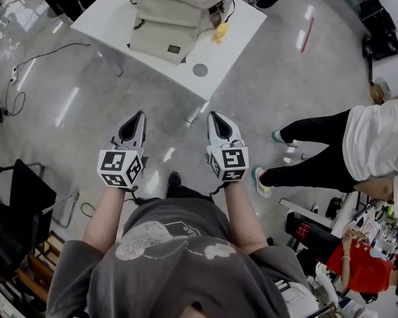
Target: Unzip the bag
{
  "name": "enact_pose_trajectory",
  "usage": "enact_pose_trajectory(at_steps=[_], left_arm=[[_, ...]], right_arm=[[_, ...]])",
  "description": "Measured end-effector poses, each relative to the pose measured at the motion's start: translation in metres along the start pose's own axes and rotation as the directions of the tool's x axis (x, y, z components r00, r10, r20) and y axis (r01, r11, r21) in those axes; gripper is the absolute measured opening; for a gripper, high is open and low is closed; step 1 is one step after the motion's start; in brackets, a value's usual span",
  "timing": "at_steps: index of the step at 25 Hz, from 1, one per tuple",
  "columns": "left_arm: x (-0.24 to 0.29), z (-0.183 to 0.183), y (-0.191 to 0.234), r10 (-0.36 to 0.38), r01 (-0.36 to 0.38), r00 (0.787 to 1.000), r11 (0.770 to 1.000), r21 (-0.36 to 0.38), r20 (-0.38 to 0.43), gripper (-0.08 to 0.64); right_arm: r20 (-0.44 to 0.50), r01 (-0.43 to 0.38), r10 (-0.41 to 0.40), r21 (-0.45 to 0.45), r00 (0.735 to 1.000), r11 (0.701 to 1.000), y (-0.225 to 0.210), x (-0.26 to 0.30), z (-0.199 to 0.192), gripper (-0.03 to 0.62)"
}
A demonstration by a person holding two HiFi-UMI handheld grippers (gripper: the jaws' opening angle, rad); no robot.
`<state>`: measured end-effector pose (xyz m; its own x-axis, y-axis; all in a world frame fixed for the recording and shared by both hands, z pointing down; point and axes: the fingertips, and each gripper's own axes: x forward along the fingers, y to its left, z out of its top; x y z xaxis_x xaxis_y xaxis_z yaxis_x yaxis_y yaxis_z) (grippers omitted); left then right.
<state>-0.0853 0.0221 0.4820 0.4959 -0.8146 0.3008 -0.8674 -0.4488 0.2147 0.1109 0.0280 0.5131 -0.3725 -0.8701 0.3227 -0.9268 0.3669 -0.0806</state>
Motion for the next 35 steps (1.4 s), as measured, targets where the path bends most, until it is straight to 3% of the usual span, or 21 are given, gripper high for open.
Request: enact_pose_trajectory(at_steps=[7,20,35], left_arm=[[-0.038,-0.008,-0.023,-0.021,0.021,1.0,1.0,0.011,0.014,0.006],[-0.146,-0.019,-0.066,-0.022,0.022,0.999,1.0,0.019,0.047,0.006],[-0.233,-0.035,-0.064,-0.013,0.014,0.997,1.0,-0.003,0.079,0.006]], right_arm=[[-0.014,-0.029,0.028,-0.076,1.0,0.997,0.036,-0.037,0.0,0.0],[0.03,-0.059,0.062,-0.098,0.998,0.993,0.106,-0.131,0.005,0.0],[0.049,-0.048,0.055,-0.142,0.997,0.989,0.169,-0.19,0.007,-0.001]])
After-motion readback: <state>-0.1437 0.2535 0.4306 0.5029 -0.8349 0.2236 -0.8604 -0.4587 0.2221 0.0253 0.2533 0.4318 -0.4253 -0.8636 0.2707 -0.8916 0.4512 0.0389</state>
